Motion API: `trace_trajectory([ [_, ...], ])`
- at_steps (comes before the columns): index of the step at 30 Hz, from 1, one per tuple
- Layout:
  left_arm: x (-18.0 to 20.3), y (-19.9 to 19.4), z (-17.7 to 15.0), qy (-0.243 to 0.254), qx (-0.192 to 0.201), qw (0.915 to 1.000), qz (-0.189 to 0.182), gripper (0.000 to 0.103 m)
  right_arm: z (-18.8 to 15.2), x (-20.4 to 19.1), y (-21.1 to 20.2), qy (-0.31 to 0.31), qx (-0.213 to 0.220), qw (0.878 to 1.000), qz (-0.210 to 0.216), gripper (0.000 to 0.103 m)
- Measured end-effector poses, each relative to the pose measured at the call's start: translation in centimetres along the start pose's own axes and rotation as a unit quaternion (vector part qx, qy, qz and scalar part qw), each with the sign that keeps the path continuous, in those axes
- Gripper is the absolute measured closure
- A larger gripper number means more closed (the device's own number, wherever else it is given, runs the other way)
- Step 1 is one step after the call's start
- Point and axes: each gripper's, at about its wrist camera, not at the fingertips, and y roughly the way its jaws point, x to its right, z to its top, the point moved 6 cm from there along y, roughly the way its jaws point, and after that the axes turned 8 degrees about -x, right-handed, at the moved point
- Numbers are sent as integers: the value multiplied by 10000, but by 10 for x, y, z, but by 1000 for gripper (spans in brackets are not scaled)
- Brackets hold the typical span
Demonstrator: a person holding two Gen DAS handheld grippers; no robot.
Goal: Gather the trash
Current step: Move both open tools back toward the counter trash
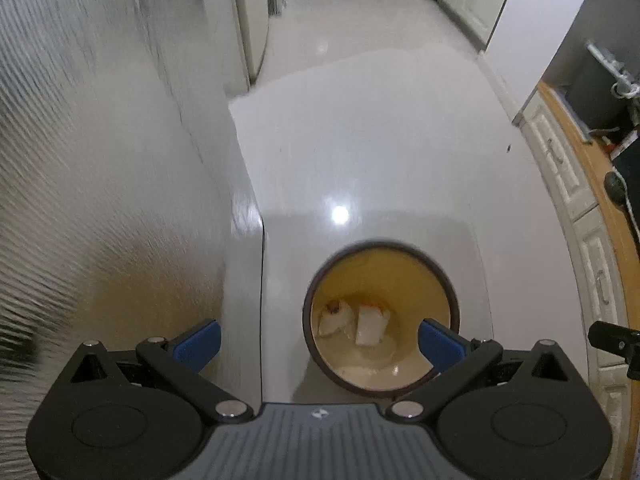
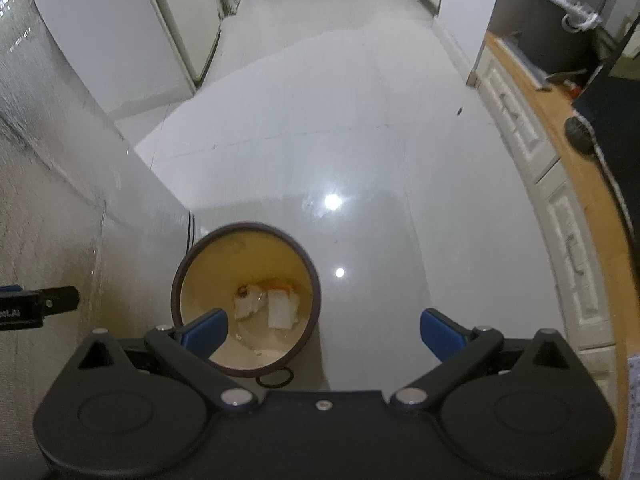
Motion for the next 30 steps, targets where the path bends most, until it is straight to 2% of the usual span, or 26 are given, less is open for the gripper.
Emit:
trace_trajectory([
  [4,5,-29,4,26,321,9994,-144,0,2,7,-24,48,260,9996,-109,0],
  [13,12,-109,14,-2,1313,9906,-382,0,13,13,-105,94,1483,9889,-86,0],
  [19,12,-159,10,5,1919,9805,-429,0,14,14,-151,134,2162,9763,-18,0],
  [24,13,-198,3,41,2368,9706,-425,0,11,6,-192,26,2781,9605,-58,0],
  [27,9,-226,-3,64,2670,9626,-458,0,9,-3,-216,-50,3117,9501,89,0],
  [30,2,-255,-12,102,2998,9534,-327,0,7,-15,-236,-81,3417,9395,222,0],
])
